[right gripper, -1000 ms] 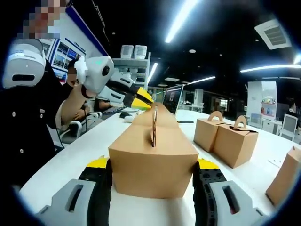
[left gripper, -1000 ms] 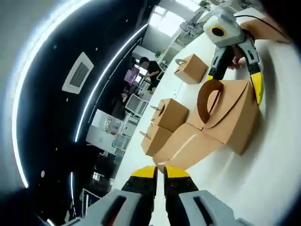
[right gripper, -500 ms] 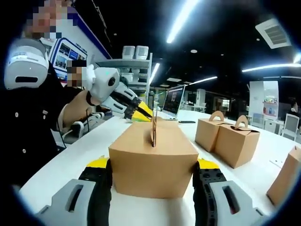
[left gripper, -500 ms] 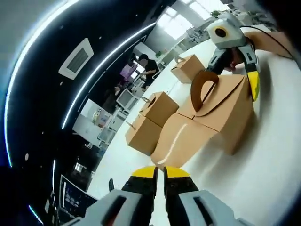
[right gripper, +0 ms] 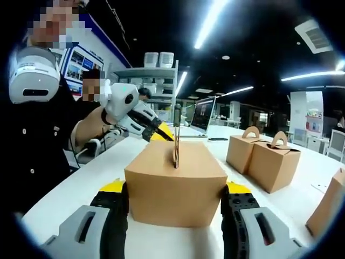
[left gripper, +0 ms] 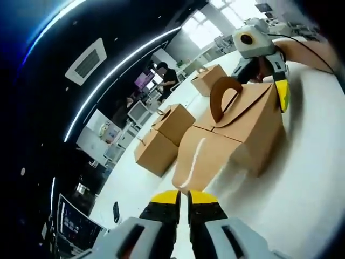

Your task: Pick up one paper box from the group, open the paper box, and remove the item inside

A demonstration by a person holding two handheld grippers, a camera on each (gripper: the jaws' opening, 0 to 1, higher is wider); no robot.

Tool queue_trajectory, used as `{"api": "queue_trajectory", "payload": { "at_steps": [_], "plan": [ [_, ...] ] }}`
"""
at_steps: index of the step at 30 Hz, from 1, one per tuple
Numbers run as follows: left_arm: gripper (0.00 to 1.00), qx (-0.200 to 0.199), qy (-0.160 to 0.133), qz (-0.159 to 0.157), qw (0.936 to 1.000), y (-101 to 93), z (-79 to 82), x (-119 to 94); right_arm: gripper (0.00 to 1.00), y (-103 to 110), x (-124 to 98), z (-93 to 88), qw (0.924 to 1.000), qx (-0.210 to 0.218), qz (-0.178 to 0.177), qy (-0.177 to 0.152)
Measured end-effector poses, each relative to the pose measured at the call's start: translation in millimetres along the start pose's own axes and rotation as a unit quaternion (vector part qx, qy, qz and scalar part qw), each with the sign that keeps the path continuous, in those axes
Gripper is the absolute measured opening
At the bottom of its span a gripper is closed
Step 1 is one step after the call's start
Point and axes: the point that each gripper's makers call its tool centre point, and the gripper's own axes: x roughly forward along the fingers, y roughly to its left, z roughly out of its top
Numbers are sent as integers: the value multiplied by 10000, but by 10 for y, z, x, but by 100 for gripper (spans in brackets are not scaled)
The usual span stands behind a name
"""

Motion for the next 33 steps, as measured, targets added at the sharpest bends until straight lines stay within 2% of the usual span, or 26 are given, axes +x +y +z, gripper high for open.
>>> {"api": "queue_trajectory", "payload": {
  "at_steps": [2,5,12,14,16,19,22,24,26,29,32,33],
  "plan": [
    [9,-42,-122,-31,9999,19,27,-57,69,3,0,0,10000,5,-7,10],
    [19,-270,-455,-232,9983,-15,115,-181,69,12,-11,6,10000,-13,-43,77],
    [21,-659,-901,-692,9913,-142,204,-459,72,5,-136,55,9994,53,-289,168],
    [25,-733,-958,-815,9893,-190,198,-485,72,-3,-195,64,9987,82,-452,216],
    [33,-836,-1001,-906,9873,-229,194,-488,71,-24,-276,89,9973,118,-694,229],
    [35,-888,-1090,-1129,9836,-325,203,-473,69,-7,-416,140,9944,159,-1011,256],
    [38,-951,-1301,-1457,9761,-434,265,-441,66,15,-557,182,9891,175,-1429,321],
    [42,-1018,-1460,-1721,9689,-499,316,-411,60,38,-648,119,9834,141,-1706,608],
    [48,-1037,-1587,-1922,9629,-529,343,-359,60,120,-699,108,9800,147,-1849,719],
    [54,-1055,-1554,-2143,9585,-548,308,-257,60,287,-717,150,9774,233,-1970,734],
    [59,-1210,-1626,-2490,9471,-579,325,-140,57,391,-671,145,9708,278,-2230,844],
    [60,-1276,-1601,-2535,9454,-562,328,-95,56,407,-653,129,9691,269,-2284,896]
  ]
}}
